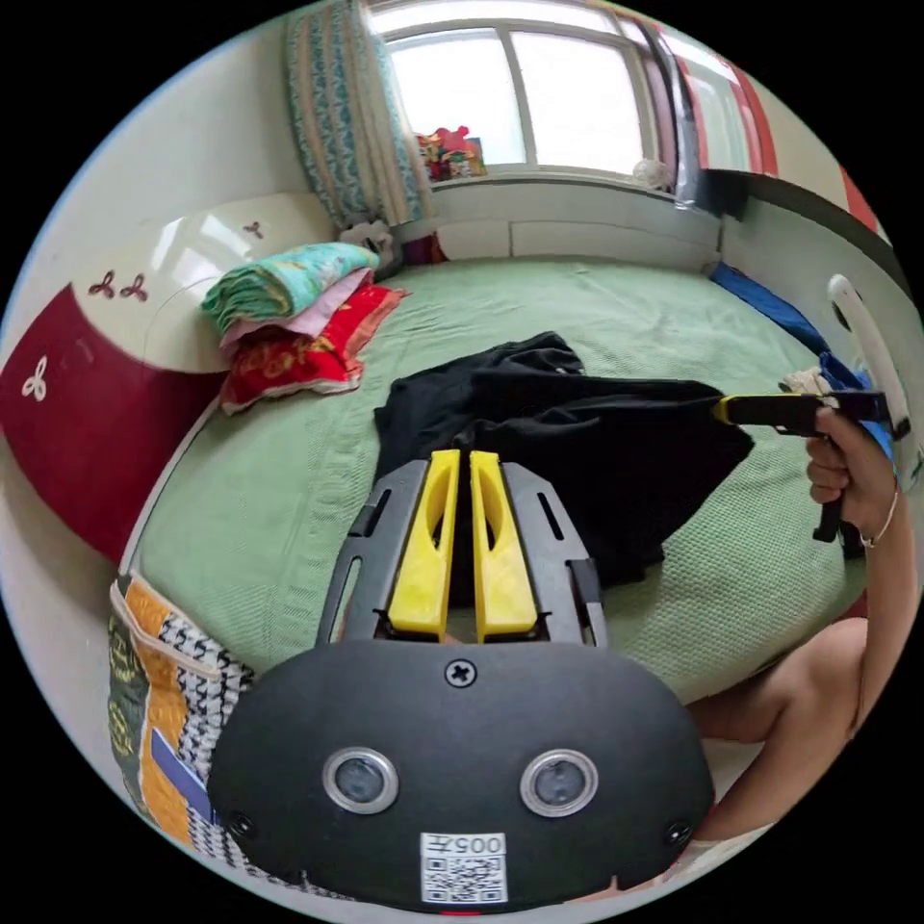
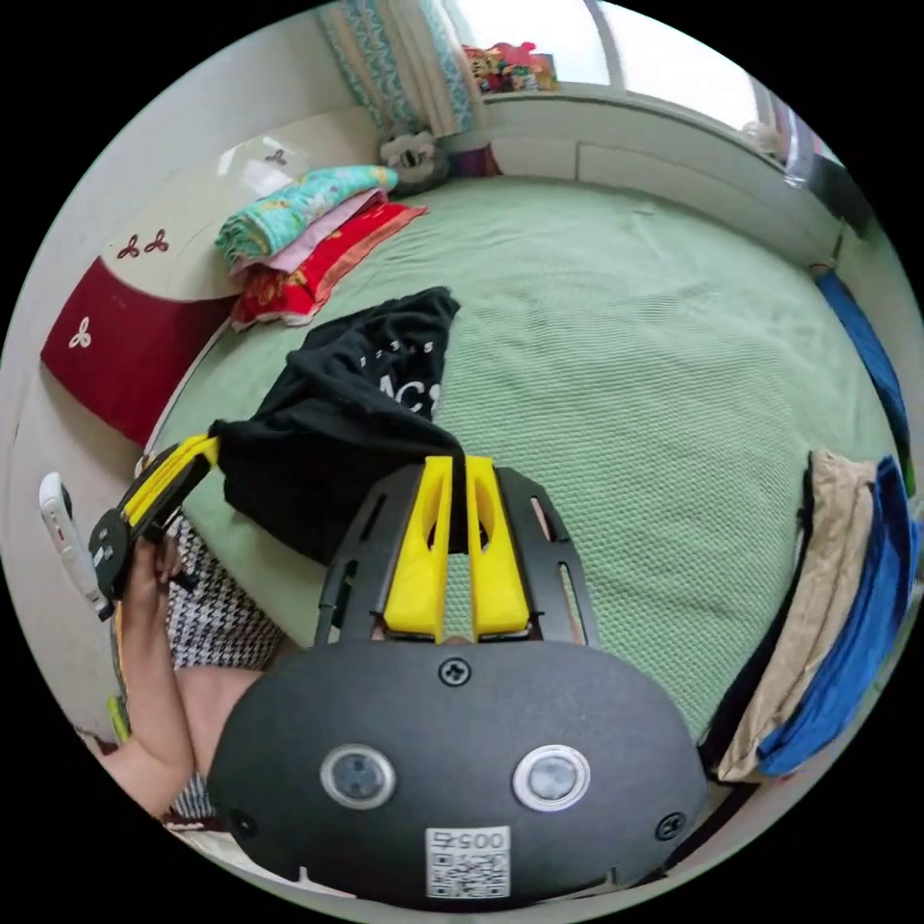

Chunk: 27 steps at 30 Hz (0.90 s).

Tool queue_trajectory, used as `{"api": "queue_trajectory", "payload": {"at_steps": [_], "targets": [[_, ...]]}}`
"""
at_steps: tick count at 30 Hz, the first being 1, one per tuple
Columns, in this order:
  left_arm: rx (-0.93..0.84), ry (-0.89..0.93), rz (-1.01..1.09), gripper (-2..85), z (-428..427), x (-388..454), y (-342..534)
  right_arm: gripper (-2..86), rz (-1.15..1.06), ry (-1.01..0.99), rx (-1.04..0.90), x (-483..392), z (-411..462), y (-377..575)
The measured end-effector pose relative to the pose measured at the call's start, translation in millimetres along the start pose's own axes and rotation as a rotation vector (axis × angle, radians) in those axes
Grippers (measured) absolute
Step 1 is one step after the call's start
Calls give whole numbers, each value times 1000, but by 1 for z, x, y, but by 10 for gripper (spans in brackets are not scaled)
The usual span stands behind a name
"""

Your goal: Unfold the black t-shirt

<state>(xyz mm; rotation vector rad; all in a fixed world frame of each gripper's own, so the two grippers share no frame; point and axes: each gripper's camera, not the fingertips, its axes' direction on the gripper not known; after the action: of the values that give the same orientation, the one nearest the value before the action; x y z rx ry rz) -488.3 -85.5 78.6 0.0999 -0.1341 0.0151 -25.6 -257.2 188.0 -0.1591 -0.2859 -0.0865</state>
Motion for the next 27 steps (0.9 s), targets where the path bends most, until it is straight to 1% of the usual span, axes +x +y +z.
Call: {"api": "queue_trajectory", "payload": {"at_steps": [5,6,8,10,12,15,16,17,19,23,25,27], "targets": [[-98,74,-210,16,-1,-59,20,3,174,220,110,19,-35,15],[-107,87,-227,16,-1,-64,22,6,206,280,110,24,-42,19],[-114,146,-273,16,-2,-77,28,12,252,324,105,33,-49,27],[-137,192,-288,18,-2,-81,29,21,286,331,68,42,-51,33],[-129,210,-312,20,-4,-85,31,46,319,335,-14,52,-42,38],[-106,147,-319,14,-15,-87,29,77,316,313,-71,53,-36,44],[-96,95,-318,5,-21,-87,28,82,311,319,-62,51,-38,46],[-76,51,-324,1,-26,-87,27,92,287,337,-22,44,-44,48],[-44,39,-319,-3,-29,-85,26,103,235,362,40,29,-55,50],[-61,115,-266,-6,-12,-67,13,134,150,520,233,-9,-75,54],[-69,155,-227,-7,-5,-55,4,137,35,454,288,-32,-75,54],[-71,165,-181,-7,0,-41,-5,153,-154,212,269,-62,-63,52]]}}
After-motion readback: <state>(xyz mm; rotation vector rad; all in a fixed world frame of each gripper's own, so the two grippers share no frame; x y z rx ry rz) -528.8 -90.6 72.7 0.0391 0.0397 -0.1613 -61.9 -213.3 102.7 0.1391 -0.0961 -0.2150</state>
